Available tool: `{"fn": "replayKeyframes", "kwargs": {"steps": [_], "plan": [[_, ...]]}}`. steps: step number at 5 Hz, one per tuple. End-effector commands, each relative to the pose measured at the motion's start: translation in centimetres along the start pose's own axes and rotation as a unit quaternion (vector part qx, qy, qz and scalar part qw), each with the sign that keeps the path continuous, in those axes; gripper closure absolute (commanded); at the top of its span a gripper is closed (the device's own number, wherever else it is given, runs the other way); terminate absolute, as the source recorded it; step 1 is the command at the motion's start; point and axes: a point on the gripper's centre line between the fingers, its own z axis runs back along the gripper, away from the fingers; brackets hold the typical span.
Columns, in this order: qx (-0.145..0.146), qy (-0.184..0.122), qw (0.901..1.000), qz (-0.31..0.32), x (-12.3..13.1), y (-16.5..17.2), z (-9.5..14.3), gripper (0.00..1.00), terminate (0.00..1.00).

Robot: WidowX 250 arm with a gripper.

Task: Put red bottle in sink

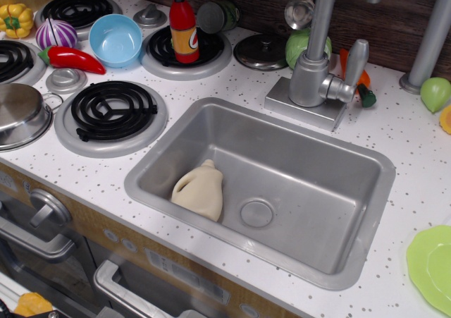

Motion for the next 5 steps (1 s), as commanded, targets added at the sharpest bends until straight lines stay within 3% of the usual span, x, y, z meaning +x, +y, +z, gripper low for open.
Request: {"fn": "replayKeyframes", "kwargs": {"steps": [1, 2, 3, 4, 5], "plan": [[0.010, -0.016, 0.9998, -0.009, 2.1, -0.5, 2.8, 1.00, 0.00], [0.013, 0.008, 0.9999, -0.007, 1.4, -1.3, 4.7, 1.00, 0.00], [0.026, 0.039, 0.9989, 0.006, 0.5, -3.3, 8.3, 1.00, 0.00], [0.037, 0.065, 0.9970, 0.018, -0.3, -5.6, 11.4, 1.00, 0.00], [0.026, 0.102, 0.9934, 0.046, -2.0, -9.6, 13.3, 1.00, 0.00]]}}
